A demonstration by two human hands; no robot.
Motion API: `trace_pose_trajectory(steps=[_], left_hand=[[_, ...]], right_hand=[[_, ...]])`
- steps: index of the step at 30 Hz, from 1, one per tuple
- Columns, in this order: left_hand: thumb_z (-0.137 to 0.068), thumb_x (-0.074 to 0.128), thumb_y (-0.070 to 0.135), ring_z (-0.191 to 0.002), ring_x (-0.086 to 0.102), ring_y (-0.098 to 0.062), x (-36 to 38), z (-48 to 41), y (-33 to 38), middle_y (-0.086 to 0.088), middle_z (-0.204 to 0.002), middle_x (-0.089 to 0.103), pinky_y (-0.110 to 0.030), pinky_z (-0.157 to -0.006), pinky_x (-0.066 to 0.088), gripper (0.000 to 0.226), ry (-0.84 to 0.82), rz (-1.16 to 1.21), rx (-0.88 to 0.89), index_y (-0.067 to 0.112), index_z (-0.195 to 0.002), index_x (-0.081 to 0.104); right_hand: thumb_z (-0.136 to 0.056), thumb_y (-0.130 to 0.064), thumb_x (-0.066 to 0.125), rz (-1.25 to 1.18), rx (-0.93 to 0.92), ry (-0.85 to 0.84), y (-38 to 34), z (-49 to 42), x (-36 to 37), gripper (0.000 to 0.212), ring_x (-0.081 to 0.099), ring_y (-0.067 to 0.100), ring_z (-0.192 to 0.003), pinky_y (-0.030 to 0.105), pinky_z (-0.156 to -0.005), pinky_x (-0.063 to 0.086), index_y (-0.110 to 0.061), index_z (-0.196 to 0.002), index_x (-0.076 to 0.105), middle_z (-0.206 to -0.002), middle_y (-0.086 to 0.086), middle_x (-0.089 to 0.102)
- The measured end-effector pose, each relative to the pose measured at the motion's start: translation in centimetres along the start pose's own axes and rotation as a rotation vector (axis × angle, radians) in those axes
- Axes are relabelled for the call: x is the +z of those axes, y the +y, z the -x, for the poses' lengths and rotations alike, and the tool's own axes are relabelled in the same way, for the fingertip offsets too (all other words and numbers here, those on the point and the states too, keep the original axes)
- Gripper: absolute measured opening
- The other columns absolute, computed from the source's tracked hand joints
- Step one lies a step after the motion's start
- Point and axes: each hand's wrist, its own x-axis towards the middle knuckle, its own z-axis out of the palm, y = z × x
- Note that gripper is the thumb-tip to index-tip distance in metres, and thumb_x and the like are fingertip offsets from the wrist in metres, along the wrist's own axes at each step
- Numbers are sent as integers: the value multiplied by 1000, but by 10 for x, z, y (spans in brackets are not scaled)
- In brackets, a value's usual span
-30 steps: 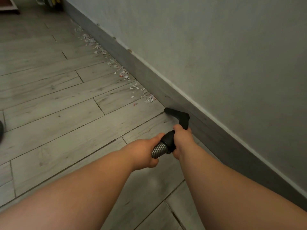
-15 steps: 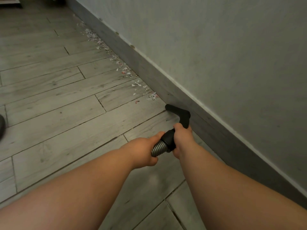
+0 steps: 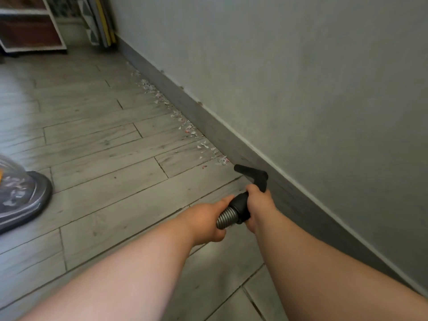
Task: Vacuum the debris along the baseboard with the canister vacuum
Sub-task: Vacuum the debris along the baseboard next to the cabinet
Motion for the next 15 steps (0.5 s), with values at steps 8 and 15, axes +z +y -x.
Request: trace_pose_trajectory(steps=[8,15], left_hand=[[-84,63,27,-101,59,-28,-51,53,-21,-5,-117,61,-24,-75,41,84,53,-33,-16,44,-148,11],[-83,62,27,-90,59,-25,-45,35,-4,-4,-110,63,-25,-73,42,85,68,2,-45,41,-149,11]], right_hand=[[-94,-25,53,2,-19,26,-4,47,54,48,63,34,-81,48,-72,56,-25,-140,39,-108,17,62],[-93,-30,54,123,12,-8,-22,29,40,53,63,36,-92,54,-82,55,-25,-142,35,-109,17,62]])
